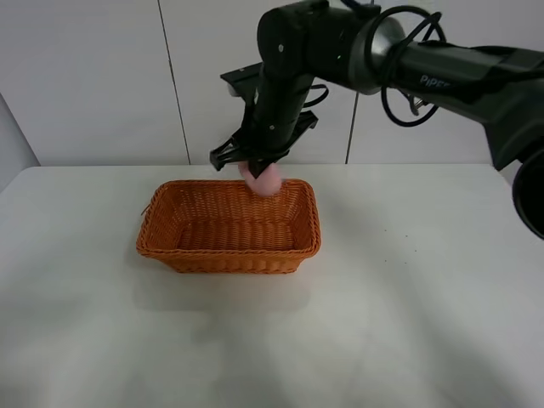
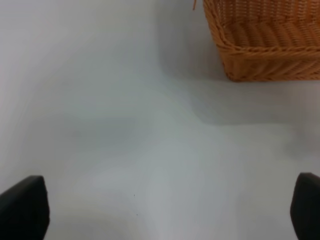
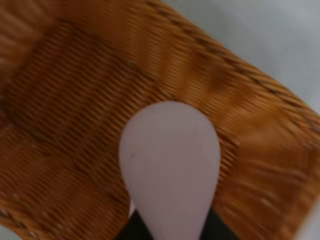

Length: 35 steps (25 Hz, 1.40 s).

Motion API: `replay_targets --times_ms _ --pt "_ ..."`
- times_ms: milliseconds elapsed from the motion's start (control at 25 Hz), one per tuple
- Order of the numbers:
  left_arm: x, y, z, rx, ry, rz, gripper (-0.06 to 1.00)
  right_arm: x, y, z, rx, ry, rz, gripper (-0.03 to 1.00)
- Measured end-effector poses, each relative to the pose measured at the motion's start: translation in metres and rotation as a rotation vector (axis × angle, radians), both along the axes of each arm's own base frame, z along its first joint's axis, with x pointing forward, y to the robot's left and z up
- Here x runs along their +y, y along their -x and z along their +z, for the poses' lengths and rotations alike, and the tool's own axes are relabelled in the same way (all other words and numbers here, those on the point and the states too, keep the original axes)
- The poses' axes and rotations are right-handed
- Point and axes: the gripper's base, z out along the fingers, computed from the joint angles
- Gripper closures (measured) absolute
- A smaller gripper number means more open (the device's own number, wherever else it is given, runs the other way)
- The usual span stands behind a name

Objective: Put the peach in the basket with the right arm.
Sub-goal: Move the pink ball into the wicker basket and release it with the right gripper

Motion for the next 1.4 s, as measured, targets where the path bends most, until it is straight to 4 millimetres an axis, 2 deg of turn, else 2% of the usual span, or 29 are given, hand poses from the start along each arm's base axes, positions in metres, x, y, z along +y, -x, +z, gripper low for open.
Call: replay_targets --times_ms 160,360,440,600,640,760,920,1080,1240,1400 --pt "0.0 0.0 0.0 0.0 0.0 0.0 -0.05 0.018 -0.011 -0.045 -0.003 -0.005 0.007 0.97" --pt "0.0 0.0 0.0 0.0 0.0 0.0 -0.05 0.024 -0.019 -0.097 0.038 0.031 -0.019 0.95" --pt "0.0 0.0 0.0 0.0 0.0 0.0 -0.05 0.023 -0.02 -0.108 0.065 0.05 -0.026 0.86" --pt "0.0 0.0 0.0 0.0 0.0 0.0 -0.05 0.021 -0.021 -0.112 0.073 0.054 -0.034 0.44" --pt "0.0 0.0 0.0 0.0 0.0 0.0 -0.05 0.021 -0.021 -0.112 0.073 0.054 -0.034 0.37" --pt "0.0 0.0 0.0 0.0 0.0 0.0 -0.05 0.021 -0.021 -0.112 0.077 0.05 -0.033 0.3" --pt "0.0 0.0 0.0 0.0 0.0 0.0 -0.05 0.022 -0.021 -0.099 0.102 0.069 -0.031 0.28" --pt "0.0 0.0 0.0 0.0 0.0 0.0 -0.05 0.019 -0.03 -0.056 0.094 0.039 -0.03 0.28" --pt "0.0 0.0 0.0 0.0 0.0 0.0 -0.05 0.004 -0.044 -0.007 0.021 -0.068 -0.061 0.27" --pt "0.0 0.0 0.0 0.0 0.0 0.0 -0.05 -0.016 -0.054 0.01 0.0 -0.095 -0.1 0.27"
